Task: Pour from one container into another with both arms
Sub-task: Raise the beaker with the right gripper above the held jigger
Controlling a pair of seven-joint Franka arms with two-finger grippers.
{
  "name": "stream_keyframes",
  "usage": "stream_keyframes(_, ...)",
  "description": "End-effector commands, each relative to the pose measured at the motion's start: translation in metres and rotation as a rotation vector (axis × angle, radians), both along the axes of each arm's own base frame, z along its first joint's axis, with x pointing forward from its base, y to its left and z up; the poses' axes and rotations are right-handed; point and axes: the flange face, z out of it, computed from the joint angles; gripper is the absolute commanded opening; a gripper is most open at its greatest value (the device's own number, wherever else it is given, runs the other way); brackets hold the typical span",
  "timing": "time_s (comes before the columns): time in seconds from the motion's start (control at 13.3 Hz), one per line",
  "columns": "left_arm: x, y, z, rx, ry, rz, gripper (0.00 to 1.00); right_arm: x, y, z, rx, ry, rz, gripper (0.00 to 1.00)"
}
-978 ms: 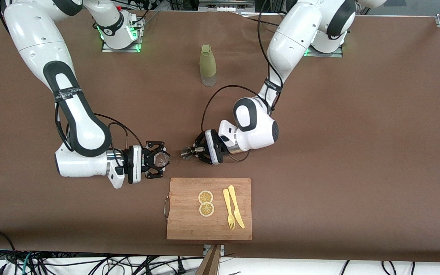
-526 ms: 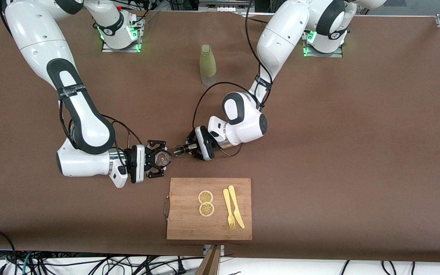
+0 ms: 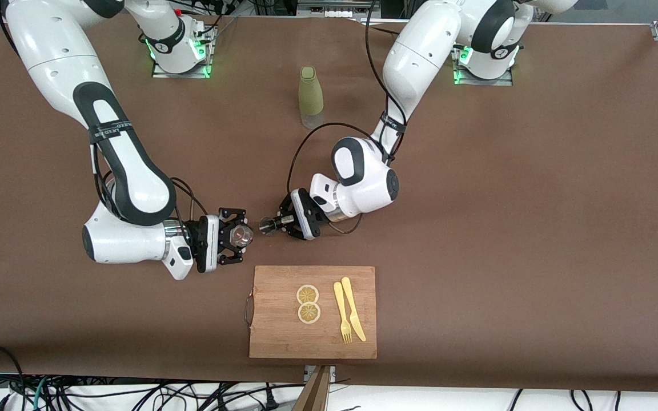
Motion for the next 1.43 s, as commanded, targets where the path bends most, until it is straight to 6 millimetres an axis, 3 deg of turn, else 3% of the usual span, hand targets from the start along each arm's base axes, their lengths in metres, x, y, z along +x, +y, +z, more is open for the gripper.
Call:
stream_keyframes(0.0, 0.003, -0.005, 0.002, -0.026, -0.01, 0.014, 0.0, -0.002, 0.003, 0.012, -0.039, -0.002, 0.007, 0.3)
stream_keyframes(0.75, 0.016, 0.008, 0.008, -0.008, -0.067, -0.001, 0.0, -0.009, 0.018, 0.011, -0.071, -0.015, 0.059, 0.3)
stream_keyframes(1.35, 0.016, 0.008, 0.008, -0.009, -0.067, -0.001, 0.0, -0.014, 0.031, 0.012, -0.125, 0.007, 0.061, 0.3)
